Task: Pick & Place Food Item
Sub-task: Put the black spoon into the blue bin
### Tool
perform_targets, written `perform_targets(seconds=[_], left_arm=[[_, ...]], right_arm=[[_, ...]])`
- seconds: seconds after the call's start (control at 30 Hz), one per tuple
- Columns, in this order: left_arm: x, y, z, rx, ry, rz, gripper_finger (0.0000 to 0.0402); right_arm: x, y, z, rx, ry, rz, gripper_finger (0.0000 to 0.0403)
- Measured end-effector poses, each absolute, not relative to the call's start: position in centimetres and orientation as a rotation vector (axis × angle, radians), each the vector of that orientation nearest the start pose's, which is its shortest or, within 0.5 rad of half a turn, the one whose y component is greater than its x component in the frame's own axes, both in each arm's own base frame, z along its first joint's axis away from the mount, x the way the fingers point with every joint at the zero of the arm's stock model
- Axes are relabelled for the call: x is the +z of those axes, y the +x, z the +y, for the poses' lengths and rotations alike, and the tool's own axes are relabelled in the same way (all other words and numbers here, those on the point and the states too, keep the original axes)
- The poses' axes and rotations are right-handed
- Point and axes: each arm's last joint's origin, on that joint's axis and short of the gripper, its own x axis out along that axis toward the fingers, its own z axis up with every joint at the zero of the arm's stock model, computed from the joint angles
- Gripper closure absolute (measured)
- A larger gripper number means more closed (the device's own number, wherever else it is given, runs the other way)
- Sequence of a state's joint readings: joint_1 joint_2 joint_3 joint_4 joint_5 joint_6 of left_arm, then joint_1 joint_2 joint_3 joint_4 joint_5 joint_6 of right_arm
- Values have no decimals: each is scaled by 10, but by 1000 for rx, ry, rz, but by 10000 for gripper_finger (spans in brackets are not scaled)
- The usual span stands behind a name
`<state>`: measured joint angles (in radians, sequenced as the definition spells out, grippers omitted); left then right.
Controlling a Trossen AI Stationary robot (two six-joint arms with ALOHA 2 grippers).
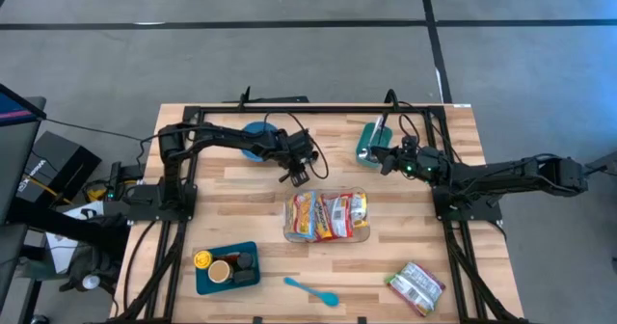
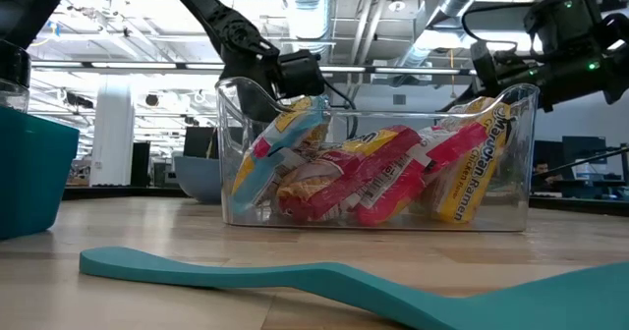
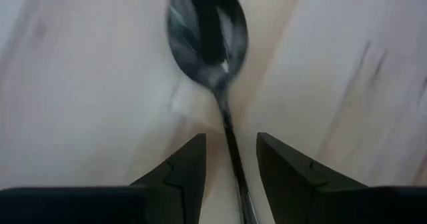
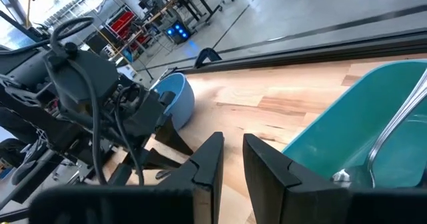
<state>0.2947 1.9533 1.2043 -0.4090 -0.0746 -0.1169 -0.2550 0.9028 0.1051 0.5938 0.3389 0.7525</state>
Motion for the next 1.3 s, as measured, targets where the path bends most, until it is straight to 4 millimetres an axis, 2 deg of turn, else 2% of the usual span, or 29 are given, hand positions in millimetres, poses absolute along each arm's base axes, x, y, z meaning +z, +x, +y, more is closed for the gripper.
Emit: perform_targets(seconds=[0.37,0.53,0.87,1.13,1.3], left_arm=[[136,360,112,399,-221,1133,275],[136,359,113,417,-146,1149,275],[161,367,107,342,-25,1020,275],[154,363,107,340,-80,1072,275],[154,362,109,329,-58,1083,275]], right_arm=[[157,156,-51,-644,718,-19,349],[157,156,-51,-647,717,-13,349],[154,155,-50,-656,716,13,349],[153,155,-50,-659,715,24,349],[153,155,-50,-661,715,29,349]])
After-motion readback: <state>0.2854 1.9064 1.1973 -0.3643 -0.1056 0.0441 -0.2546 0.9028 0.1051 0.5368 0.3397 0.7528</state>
